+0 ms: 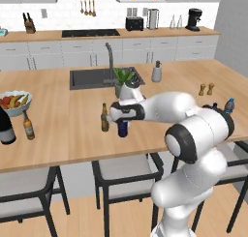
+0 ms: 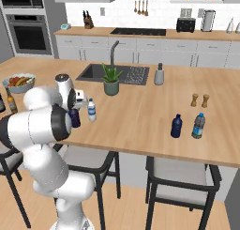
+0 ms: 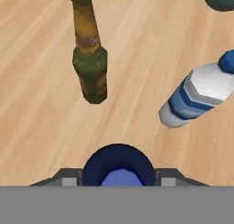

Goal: Move the plastic bottles in the middle to the plastics group, and the glass bottles in the middle to the glass group.

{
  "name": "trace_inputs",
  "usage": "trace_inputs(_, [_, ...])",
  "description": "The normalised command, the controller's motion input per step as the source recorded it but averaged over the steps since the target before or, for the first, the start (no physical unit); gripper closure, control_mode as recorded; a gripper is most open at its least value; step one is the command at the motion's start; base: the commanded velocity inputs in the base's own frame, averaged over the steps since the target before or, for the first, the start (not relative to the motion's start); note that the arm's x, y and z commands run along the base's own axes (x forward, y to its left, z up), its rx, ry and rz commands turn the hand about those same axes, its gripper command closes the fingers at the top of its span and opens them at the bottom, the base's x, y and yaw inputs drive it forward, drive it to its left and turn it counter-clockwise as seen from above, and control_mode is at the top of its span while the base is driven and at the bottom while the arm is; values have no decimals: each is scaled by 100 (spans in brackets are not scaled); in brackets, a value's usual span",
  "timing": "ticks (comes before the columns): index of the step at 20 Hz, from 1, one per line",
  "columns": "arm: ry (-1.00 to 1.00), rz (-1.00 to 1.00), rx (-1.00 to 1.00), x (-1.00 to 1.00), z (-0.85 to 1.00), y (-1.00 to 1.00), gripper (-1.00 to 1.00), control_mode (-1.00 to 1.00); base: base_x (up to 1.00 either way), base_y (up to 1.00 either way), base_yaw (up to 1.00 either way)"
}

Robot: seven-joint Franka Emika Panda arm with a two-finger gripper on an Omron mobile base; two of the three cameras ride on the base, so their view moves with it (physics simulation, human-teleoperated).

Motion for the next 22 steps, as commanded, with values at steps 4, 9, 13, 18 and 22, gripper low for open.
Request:
trace_inputs(4, [-13,-2,0,-31,38,-81,100,-100,0,0,0])
trace_inputs(9, [-2,-8,0,-27,32,-93,100,-100,0,0,0])
trace_inputs(13, [0,-13,0,-20,29,-97,100,-100,0,0,0])
trace_inputs(18, [0,-15,0,-11,23,-96,100,-100,0,0,0])
trace_inputs(22, [-1,-15,0,-9,12,-100,100,-100,0,0,0])
